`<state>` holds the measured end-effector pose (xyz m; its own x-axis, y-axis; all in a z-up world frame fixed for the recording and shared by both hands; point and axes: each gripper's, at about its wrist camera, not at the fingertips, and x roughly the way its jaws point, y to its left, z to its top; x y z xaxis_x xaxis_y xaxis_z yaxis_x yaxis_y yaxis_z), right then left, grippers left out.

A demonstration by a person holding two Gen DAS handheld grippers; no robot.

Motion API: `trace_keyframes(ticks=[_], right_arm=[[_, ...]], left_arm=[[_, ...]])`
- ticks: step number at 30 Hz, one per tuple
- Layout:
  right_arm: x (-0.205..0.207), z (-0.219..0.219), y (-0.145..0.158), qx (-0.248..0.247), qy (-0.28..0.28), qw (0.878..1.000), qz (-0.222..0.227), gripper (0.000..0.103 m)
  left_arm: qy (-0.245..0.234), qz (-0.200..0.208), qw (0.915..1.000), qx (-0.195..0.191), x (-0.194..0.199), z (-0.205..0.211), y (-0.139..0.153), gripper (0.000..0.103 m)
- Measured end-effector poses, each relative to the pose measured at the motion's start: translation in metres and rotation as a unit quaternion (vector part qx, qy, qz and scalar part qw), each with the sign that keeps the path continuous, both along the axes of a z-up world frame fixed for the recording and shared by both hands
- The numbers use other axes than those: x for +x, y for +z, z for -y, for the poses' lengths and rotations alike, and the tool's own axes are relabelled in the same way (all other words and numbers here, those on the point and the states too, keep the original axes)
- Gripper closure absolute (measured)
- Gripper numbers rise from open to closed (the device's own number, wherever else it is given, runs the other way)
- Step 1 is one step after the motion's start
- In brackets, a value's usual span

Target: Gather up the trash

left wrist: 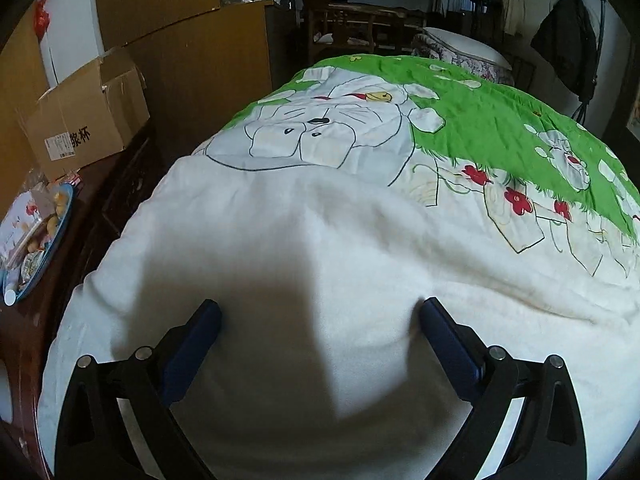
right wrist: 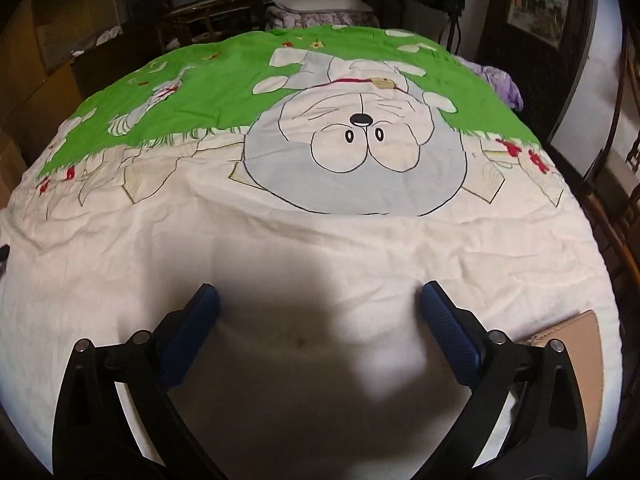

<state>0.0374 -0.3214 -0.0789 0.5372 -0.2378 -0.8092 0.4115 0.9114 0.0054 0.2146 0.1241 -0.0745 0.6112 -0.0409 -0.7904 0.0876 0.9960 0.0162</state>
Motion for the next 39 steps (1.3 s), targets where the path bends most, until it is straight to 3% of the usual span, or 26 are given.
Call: trace_keyframes(ticks=[5, 33, 39], right_arm=[[0.001, -0.006, 0.001, -0.022, -0.002, 1.0, -0.003, 0.007], [-0.024, 0.01, 0.001, 0.039, -0.024, 0.998, 0.035, 0.007], [-0.019, 0.007, -0.007, 0.027, -0.022, 0.999, 0.04, 0.006]], left_arm=[[0.0, -0.001, 1.0, -0.006, -0.001, -0.002, 0.001, 0.004], [0.0, -0.001, 1.0, -0.008, -0.001, -0.002, 0.0, 0.004], [-0.001, 0.009, 0.9999, -0.013, -0.004, -0.003, -0.003, 0.004]])
